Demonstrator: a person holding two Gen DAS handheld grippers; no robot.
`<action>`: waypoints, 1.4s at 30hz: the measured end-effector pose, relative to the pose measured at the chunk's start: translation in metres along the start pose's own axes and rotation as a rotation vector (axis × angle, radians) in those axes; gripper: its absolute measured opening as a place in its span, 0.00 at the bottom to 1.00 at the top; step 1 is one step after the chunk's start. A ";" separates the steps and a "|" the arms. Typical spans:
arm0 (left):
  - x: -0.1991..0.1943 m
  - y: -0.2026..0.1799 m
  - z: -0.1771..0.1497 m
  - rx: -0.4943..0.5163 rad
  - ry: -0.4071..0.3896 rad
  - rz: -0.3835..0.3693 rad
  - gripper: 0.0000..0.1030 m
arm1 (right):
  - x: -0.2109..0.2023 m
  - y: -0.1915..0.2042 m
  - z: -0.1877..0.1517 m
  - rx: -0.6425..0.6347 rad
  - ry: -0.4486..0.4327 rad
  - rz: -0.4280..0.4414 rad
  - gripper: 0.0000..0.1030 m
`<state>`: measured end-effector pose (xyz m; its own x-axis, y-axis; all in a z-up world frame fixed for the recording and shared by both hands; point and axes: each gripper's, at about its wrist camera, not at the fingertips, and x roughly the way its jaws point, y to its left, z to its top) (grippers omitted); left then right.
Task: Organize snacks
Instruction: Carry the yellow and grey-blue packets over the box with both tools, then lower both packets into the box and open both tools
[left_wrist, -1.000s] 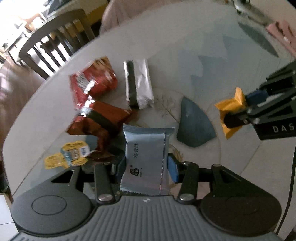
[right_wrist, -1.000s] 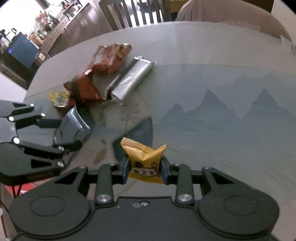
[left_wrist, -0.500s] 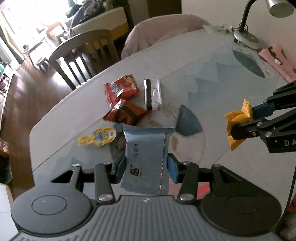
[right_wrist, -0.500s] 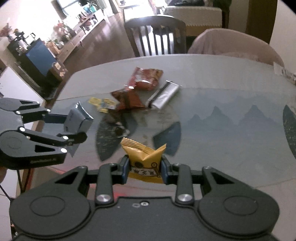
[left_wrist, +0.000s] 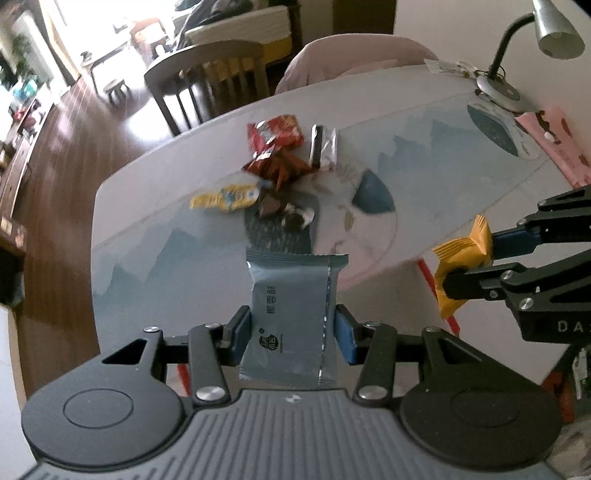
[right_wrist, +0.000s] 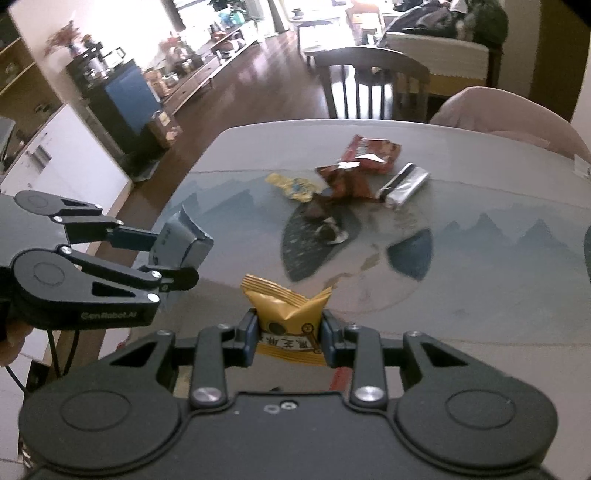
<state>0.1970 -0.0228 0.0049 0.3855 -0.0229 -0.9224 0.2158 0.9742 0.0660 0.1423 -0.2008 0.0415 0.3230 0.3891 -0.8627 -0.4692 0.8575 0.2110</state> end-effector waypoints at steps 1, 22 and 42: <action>-0.002 0.002 -0.007 -0.011 0.003 0.003 0.45 | 0.000 0.006 -0.004 -0.007 0.003 0.005 0.32; 0.043 0.011 -0.111 -0.129 0.159 -0.009 0.45 | 0.078 0.060 -0.078 -0.066 0.207 -0.004 0.32; 0.088 -0.008 -0.134 -0.094 0.224 0.023 0.46 | 0.122 0.058 -0.112 -0.059 0.309 -0.054 0.32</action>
<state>0.1090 -0.0021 -0.1276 0.1780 0.0395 -0.9832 0.1211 0.9907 0.0617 0.0623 -0.1415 -0.1029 0.0876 0.2152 -0.9726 -0.5083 0.8493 0.1422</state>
